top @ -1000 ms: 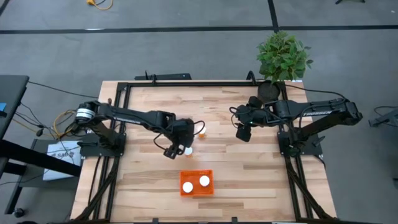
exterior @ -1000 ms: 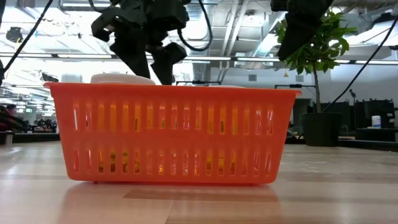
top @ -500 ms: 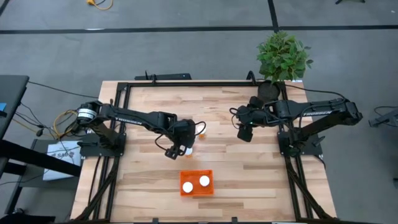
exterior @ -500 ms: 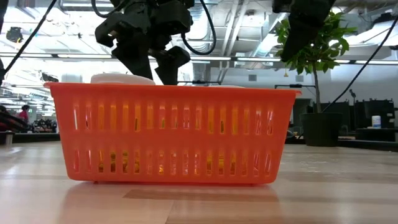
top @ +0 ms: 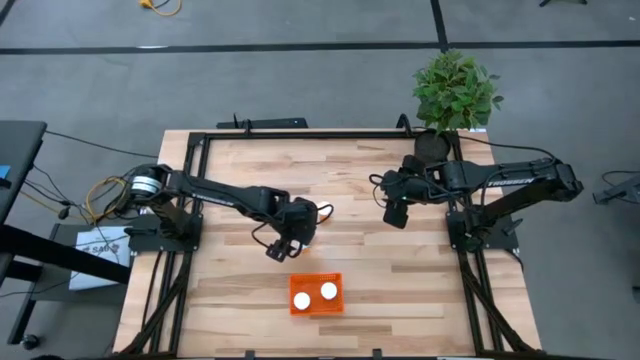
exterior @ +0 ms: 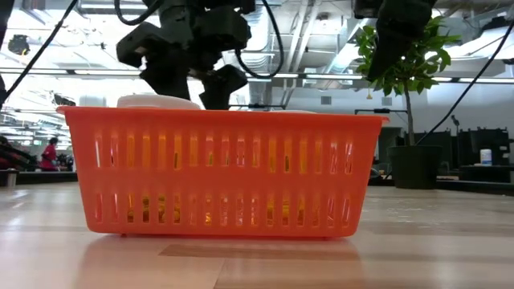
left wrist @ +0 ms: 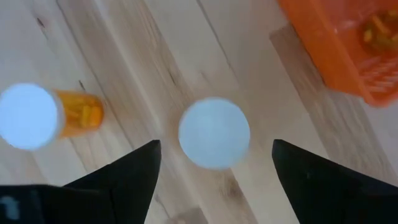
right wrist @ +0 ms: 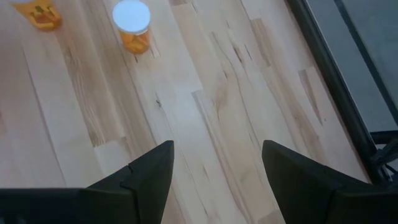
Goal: Pick and place pill bottles into a basket
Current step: Put the orange pill bottle into the orange bin
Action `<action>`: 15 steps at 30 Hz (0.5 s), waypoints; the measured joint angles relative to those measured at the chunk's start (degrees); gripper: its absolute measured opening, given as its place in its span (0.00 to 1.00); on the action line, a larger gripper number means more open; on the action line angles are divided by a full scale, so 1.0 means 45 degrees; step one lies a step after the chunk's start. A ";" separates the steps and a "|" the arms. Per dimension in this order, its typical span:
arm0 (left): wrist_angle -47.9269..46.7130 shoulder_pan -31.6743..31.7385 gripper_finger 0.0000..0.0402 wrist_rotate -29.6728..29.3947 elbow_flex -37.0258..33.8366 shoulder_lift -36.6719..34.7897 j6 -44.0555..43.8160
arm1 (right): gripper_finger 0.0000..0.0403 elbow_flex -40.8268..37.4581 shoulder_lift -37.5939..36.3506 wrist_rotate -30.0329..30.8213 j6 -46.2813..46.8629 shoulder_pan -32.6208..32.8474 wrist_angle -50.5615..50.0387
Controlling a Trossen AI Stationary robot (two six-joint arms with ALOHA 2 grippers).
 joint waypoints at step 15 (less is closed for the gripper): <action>-0.0015 -0.0005 0.74 0.0198 0.0384 0.0447 0.0239 | 0.60 -0.0005 0.0000 -0.0003 0.0002 0.0000 -0.0360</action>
